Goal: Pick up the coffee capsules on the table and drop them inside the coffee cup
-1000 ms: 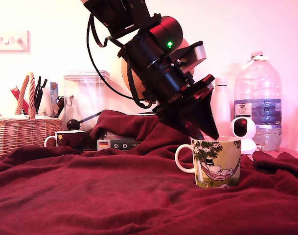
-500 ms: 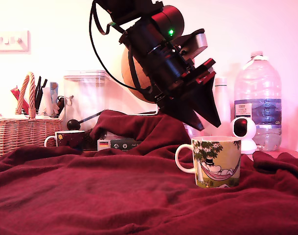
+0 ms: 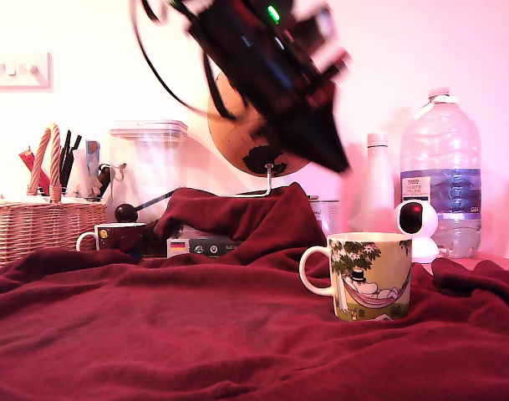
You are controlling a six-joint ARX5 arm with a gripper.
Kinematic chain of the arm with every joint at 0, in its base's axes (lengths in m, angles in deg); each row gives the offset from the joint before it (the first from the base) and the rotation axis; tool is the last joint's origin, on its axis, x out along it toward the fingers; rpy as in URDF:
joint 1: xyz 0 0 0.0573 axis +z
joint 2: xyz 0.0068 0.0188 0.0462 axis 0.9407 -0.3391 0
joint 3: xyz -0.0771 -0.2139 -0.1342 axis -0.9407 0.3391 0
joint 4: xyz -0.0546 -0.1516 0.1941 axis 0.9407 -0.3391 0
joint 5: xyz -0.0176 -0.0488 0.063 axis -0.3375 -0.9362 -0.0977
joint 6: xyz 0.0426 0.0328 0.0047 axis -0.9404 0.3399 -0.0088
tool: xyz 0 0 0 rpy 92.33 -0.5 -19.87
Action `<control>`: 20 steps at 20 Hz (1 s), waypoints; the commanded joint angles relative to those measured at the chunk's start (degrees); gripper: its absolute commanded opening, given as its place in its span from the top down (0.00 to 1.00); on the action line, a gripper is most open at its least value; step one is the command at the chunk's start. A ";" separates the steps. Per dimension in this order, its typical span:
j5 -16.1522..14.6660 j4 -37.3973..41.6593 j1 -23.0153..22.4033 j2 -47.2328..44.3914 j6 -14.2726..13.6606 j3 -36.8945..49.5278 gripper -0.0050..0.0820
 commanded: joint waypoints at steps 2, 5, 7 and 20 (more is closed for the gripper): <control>-0.17 -1.25 2.73 1.77 0.07 -0.17 0.97; -0.15 -1.38 5.68 3.61 0.15 0.70 0.97; -0.13 -1.33 7.65 4.74 0.55 1.20 0.97; 2.89 16.17 19.21 20.35 7.63 26.01 0.97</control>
